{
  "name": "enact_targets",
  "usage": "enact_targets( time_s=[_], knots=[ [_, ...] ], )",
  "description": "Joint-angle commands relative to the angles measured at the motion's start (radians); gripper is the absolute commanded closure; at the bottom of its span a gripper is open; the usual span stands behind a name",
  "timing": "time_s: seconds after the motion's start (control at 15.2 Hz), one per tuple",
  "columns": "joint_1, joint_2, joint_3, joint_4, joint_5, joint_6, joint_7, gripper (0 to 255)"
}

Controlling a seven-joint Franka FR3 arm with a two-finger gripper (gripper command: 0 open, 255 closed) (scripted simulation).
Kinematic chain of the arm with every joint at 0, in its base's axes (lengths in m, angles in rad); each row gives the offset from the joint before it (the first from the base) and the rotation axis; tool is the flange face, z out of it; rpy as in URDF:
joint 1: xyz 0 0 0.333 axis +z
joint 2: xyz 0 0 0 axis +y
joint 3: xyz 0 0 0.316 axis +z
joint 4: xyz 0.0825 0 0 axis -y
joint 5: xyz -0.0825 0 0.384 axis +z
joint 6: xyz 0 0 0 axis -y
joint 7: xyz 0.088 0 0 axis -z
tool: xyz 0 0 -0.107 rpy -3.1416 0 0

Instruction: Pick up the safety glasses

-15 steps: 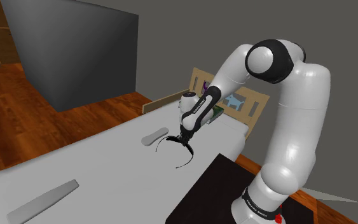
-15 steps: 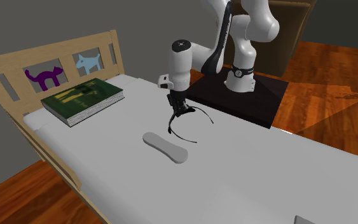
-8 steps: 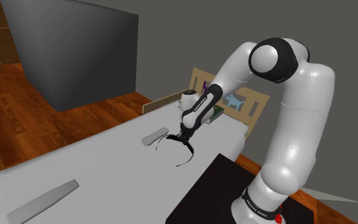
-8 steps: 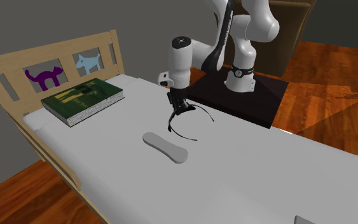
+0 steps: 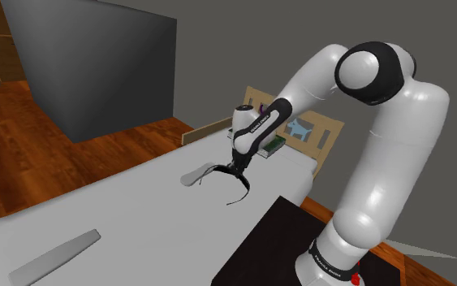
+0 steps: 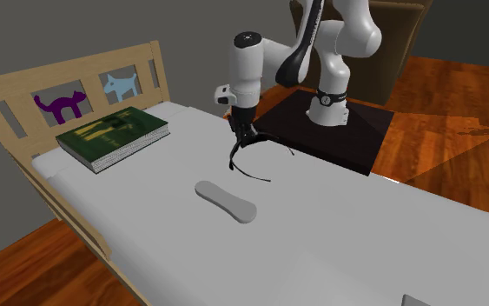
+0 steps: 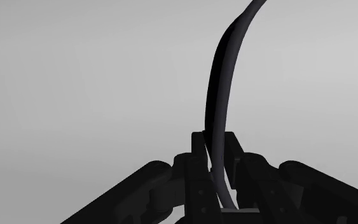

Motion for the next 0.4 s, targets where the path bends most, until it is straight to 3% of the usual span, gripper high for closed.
enact_targets(
  time_s=[0.0,0.33],
  knots=[
    [0.0,-0.028,0.002,-0.001,0.006,-0.027,-0.007,255],
    [0.0,-0.068,0.004,0.001,0.015,-0.069,-0.018,255]
  ],
)
